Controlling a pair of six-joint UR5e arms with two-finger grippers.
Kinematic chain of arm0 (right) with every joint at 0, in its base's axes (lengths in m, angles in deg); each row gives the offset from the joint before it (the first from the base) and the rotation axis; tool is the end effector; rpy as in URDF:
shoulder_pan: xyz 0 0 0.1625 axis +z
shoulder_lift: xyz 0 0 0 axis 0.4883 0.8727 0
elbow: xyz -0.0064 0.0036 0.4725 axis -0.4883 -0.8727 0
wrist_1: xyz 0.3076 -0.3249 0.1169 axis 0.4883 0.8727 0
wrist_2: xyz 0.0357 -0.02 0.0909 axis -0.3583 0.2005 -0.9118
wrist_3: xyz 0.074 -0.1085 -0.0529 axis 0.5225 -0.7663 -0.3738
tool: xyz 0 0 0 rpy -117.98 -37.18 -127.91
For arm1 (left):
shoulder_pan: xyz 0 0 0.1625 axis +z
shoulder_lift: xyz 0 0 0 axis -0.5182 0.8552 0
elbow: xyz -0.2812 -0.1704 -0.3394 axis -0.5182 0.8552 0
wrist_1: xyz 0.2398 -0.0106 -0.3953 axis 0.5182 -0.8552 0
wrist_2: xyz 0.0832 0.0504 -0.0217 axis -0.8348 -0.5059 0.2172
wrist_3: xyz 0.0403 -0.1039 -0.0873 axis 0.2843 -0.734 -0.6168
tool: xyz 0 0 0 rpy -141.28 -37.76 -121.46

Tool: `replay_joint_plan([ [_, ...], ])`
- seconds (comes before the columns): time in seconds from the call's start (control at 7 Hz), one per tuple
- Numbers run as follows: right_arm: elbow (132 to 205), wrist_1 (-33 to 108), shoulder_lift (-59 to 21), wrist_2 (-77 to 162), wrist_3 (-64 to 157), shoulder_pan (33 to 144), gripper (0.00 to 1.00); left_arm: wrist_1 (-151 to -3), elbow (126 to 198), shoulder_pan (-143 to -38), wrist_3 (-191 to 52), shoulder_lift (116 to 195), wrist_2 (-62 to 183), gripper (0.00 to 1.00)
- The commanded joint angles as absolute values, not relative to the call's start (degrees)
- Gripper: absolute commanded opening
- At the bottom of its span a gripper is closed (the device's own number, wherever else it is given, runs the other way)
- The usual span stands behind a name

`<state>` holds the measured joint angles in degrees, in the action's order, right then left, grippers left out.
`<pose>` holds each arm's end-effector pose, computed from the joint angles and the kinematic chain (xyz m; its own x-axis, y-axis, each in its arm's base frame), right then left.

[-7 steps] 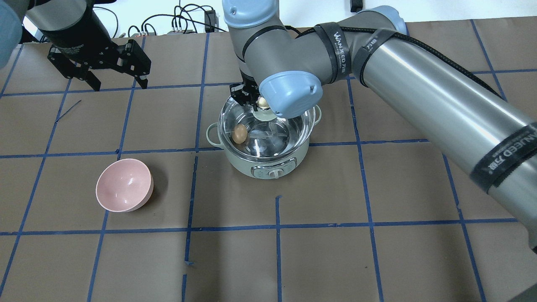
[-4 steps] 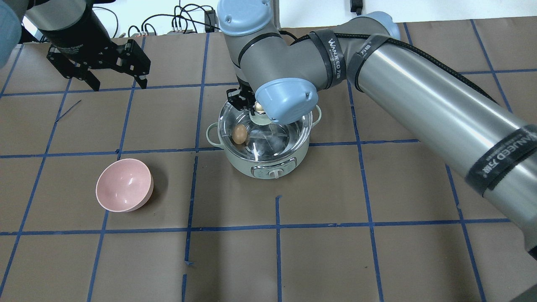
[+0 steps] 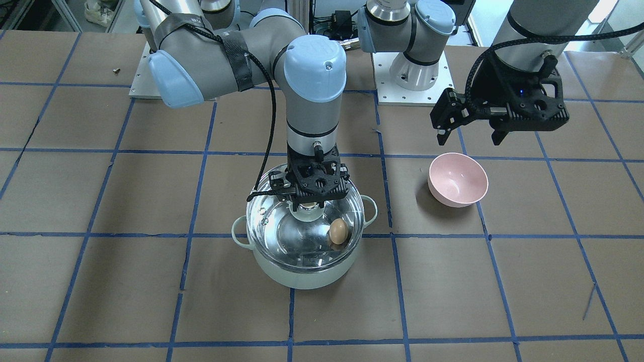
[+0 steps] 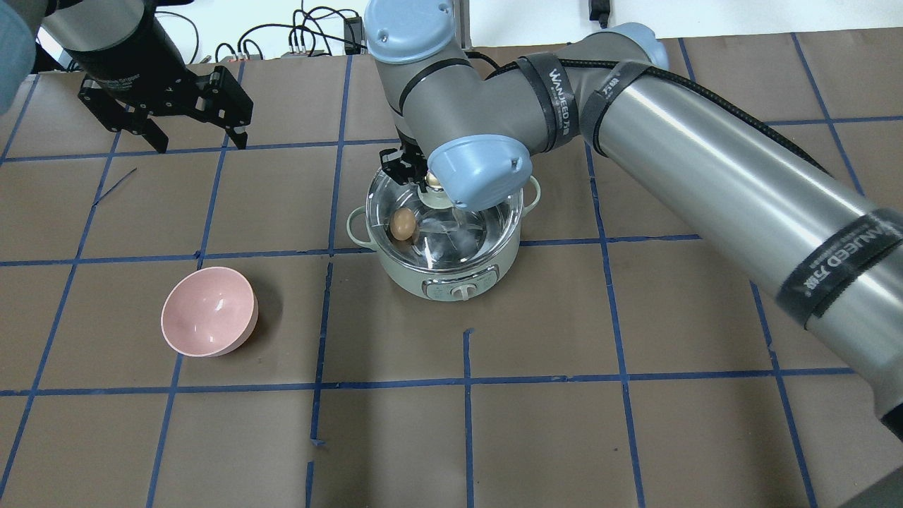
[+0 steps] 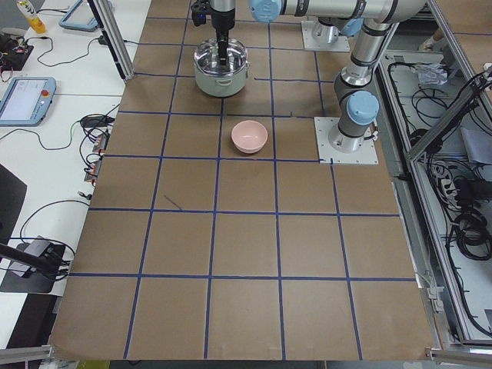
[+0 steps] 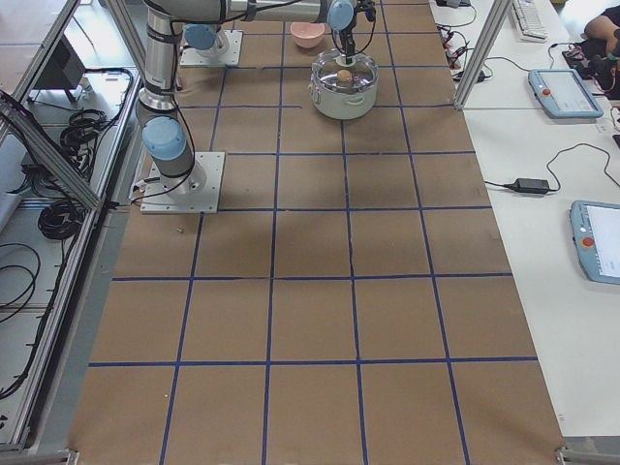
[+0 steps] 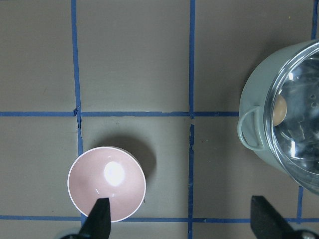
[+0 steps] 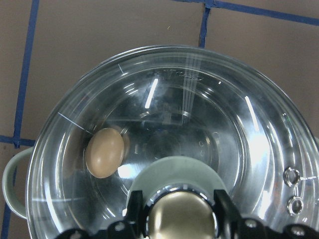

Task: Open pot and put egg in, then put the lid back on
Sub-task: 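Lower the glass lid onto the pot with the right gripper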

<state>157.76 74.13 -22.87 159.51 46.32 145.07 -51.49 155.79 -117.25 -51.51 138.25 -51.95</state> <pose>0.4312 -0.6067 0.3469 -0.9866 -0.1606 0.0278 -0.1630 0.9754 -0.1484 -0.0911 -0.5737 0.5177 -0.9997 -0.0099 -0.0218 -0.0092 0.9994 -0.0322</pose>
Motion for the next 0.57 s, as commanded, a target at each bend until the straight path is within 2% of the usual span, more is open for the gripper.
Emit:
replay_joint_plan([
  [0.0, 157.76, 75.85, -23.46, 159.52, 46.28, 145.07, 0.09, -51.37, 155.79, -117.26, -51.51, 138.28, -51.95, 1.00],
  [0.14, 157.76, 75.95, -23.46, 159.52, 46.28, 145.07, 0.09, -51.28, 155.79, -117.17, -51.51, 138.28, -51.86, 1.00],
  [0.43, 157.76, 75.95, -23.55, 159.61, 46.54, 145.07, 0.29, -51.37, 155.79, -117.17, -51.60, 138.28, -51.86, 1.00],
])
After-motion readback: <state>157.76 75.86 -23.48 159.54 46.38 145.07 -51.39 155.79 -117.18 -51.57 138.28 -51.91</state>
